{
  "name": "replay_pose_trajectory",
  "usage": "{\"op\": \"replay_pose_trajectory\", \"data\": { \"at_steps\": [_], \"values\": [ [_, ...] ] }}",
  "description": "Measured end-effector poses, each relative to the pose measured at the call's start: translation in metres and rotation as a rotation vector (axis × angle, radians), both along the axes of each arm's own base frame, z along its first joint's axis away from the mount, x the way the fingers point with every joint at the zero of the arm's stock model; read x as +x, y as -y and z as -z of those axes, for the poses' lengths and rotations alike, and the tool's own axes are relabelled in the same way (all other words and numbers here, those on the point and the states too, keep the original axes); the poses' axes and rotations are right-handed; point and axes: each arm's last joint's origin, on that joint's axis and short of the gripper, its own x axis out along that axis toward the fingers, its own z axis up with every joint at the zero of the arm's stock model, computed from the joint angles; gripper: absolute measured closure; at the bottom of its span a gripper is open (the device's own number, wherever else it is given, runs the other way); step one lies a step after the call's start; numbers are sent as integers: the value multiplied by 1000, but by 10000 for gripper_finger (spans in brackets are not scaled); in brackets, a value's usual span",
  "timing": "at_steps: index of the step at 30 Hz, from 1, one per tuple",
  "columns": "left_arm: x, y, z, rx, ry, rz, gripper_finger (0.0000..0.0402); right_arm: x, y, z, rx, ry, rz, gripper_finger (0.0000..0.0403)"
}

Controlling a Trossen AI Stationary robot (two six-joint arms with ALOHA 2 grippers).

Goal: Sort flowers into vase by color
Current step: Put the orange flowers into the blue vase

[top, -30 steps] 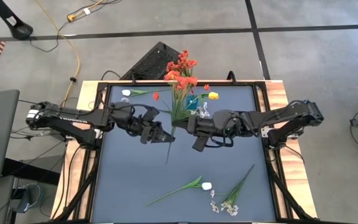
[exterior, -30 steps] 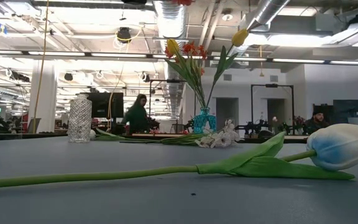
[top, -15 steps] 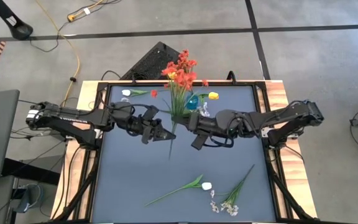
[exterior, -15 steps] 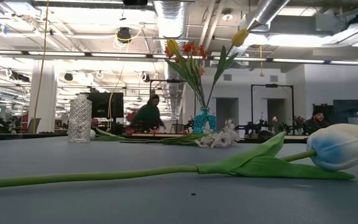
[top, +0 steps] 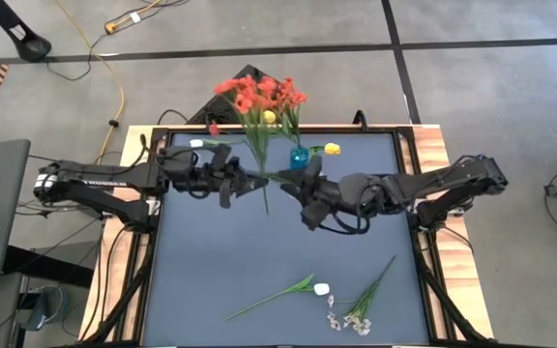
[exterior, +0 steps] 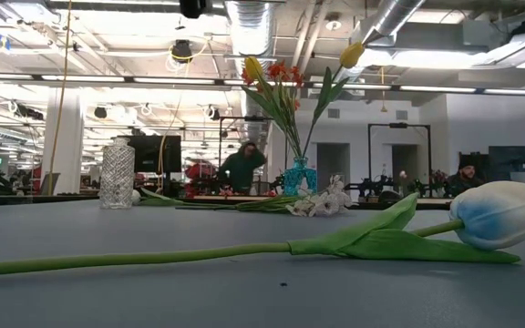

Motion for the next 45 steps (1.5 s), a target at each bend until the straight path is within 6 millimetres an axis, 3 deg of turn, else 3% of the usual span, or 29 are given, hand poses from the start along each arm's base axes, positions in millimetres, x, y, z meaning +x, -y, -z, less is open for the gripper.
{"op": "replay_pose_trajectory", "data": {
  "at_steps": [4, 8, 12, 16, 23, 36, 40, 45],
  "values": [
    [-13, -2, -9, 86, 15, -94, 401, -17, 6, -13, 254, 87, -34, 153],
    [-18, 0, -16, 164, 65, -115, 401, -27, 22, -27, 715, 232, -127, 153],
    [-13, 5, -16, 229, 88, -105, 401, -20, 41, -25, 1132, 248, -190, 153],
    [-4, 10, -9, 286, 55, -85, 401, -2, 52, -18, 1354, 243, -249, 153],
    [7, 13, 2, 307, 7, -67, 401, 17, 58, -11, 1467, 264, -308, 154],
    [6, 18, 4, 385, -19, -65, 401, 17, 77, -9, 1526, 327, -211, 154],
    [6, 17, 4, 401, -20, -75, 401, 18, 77, -6, 1537, 305, -191, 154],
    [6, 16, 4, 402, -26, -78, 401, 35, 71, 8, 1541, 283, -199, 154]
  ]
}}
